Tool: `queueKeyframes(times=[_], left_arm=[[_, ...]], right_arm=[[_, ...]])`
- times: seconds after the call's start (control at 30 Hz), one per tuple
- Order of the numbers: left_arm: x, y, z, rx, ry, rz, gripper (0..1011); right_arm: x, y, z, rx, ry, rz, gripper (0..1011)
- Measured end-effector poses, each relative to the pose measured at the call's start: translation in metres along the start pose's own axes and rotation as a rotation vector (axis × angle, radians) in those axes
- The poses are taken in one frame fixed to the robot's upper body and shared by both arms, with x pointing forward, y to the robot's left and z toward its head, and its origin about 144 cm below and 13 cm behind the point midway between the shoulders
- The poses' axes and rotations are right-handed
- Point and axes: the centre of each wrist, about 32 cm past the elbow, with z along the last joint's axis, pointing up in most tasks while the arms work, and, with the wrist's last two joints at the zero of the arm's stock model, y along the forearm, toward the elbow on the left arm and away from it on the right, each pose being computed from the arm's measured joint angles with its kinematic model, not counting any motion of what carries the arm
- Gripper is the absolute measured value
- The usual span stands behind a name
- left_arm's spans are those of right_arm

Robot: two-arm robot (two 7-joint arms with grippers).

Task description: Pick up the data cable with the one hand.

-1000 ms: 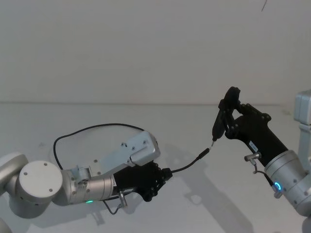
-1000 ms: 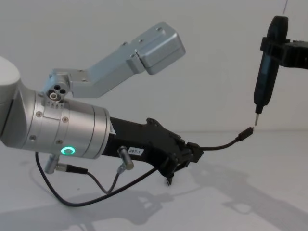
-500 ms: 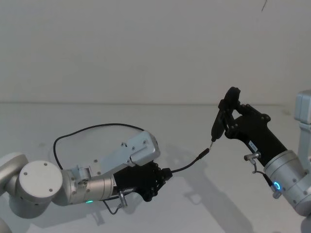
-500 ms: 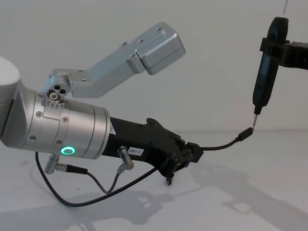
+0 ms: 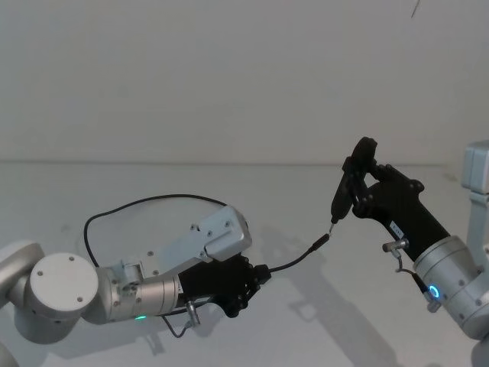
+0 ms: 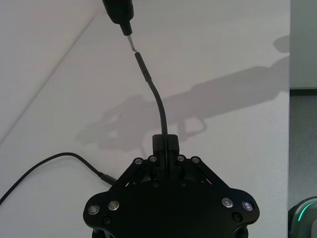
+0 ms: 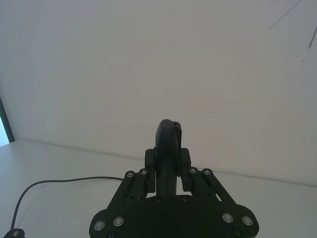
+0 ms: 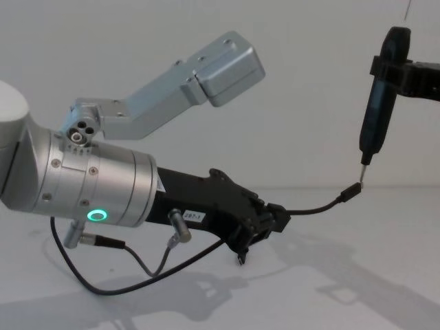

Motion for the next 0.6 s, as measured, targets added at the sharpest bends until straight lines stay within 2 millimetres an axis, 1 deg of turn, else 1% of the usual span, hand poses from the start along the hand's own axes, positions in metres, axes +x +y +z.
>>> queueKeyframes(times=[0.6], left_arm=[[0.0000, 0.0000, 0.0000, 0.000, 0.000, 0.000, 39]], right_arm=[[-0.0001, 0.0008, 0.0001, -0.002, 0.004, 0.001, 279]])
